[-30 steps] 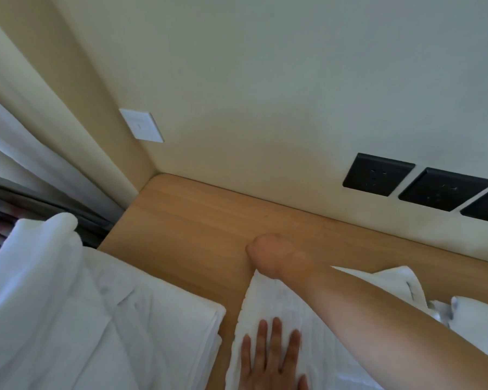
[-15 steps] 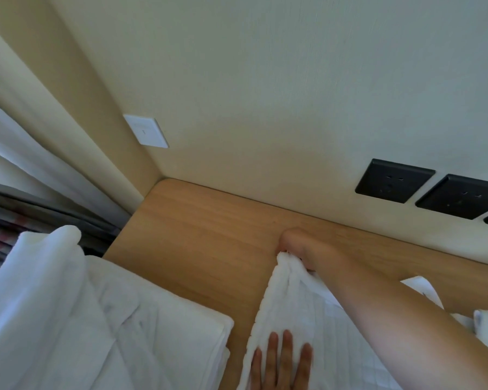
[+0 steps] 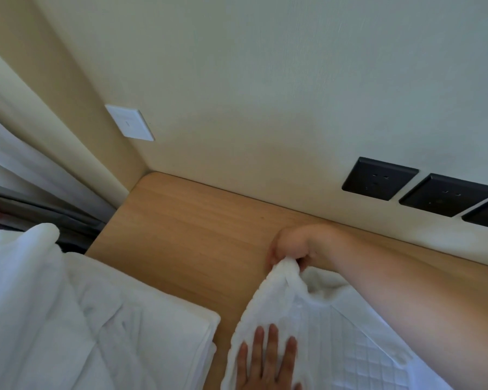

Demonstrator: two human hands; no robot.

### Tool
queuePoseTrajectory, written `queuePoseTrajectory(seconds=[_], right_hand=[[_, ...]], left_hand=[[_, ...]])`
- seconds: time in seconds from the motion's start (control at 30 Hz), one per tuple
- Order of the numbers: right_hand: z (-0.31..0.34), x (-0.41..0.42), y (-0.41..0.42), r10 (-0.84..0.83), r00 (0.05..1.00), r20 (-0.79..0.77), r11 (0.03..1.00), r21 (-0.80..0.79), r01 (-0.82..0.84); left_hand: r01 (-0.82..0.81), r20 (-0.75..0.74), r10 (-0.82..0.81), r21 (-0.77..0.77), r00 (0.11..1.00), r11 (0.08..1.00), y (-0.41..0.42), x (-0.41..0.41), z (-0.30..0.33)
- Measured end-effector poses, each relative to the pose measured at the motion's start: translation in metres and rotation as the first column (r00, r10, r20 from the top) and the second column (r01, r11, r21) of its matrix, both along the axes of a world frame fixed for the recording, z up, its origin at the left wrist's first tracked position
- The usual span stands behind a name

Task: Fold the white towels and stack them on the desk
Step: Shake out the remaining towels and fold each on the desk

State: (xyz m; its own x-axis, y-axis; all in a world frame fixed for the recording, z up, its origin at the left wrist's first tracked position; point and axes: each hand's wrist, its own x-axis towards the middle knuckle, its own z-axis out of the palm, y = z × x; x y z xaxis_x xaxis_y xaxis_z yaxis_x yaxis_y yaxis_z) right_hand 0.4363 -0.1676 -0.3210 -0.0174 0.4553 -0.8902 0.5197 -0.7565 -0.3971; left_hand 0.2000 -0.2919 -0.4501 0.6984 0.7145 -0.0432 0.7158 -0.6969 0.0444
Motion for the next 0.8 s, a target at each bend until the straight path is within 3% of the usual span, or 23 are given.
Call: queuePoseTrajectory(seconds=[0.1,0.23,0.33,0.4,0.47,0.53,0.6,0.7,0.8], right_hand=[[-0.005,0.005,-0.011,-0.400,0.913,-0.073,0.912,0.069,0.405],[-0.017,-0.010,-0.023,-0.576,0.816,-0.054,0.812,0.074,0.578],[-0.016,0.000,-0.034,-0.628,0.741,-0.239,0.755,0.043,0.654],[-0.014,0.011,-0.036,-0.453,0.846,-0.282,0.866,0.086,0.493],[-0.013,0.015,-0.034,-0.136,0.983,-0.120,0.963,0.217,0.160],[-0.014,0.013,-0.028,0.172,0.975,0.144,0.931,0.300,-0.208],[-0.018,0.007,-0.024,0.334,0.875,0.352,0.819,0.351,-0.454],[-0.025,0.002,-0.019,0.368,0.783,0.501,0.708,0.395,-0.585],[-0.022,0.007,-0.014,0.360,0.867,0.346,0.798,0.368,-0.478]], left_hand=[[0.021,-0.042,-0.019,0.054,0.999,0.998,-0.007,-0.001,0.004],[-0.022,0.001,0.022,0.082,1.000,0.996,-0.002,0.003,0.004],[-0.046,0.067,0.041,0.073,0.997,0.996,-0.003,0.002,0.003],[-0.037,0.082,0.028,0.104,0.996,0.994,-0.004,0.003,0.001],[-0.014,0.059,0.006,0.147,0.998,0.989,-0.006,0.002,-0.002],[0.021,0.018,-0.025,0.205,1.000,0.978,-0.012,-0.002,-0.007],[0.048,-0.014,-0.046,0.251,0.999,0.967,-0.020,-0.006,-0.012],[0.076,-0.050,-0.064,0.311,0.997,0.947,-0.024,-0.007,-0.012],[0.069,-0.043,-0.060,0.271,0.997,0.960,-0.026,-0.004,-0.010]])
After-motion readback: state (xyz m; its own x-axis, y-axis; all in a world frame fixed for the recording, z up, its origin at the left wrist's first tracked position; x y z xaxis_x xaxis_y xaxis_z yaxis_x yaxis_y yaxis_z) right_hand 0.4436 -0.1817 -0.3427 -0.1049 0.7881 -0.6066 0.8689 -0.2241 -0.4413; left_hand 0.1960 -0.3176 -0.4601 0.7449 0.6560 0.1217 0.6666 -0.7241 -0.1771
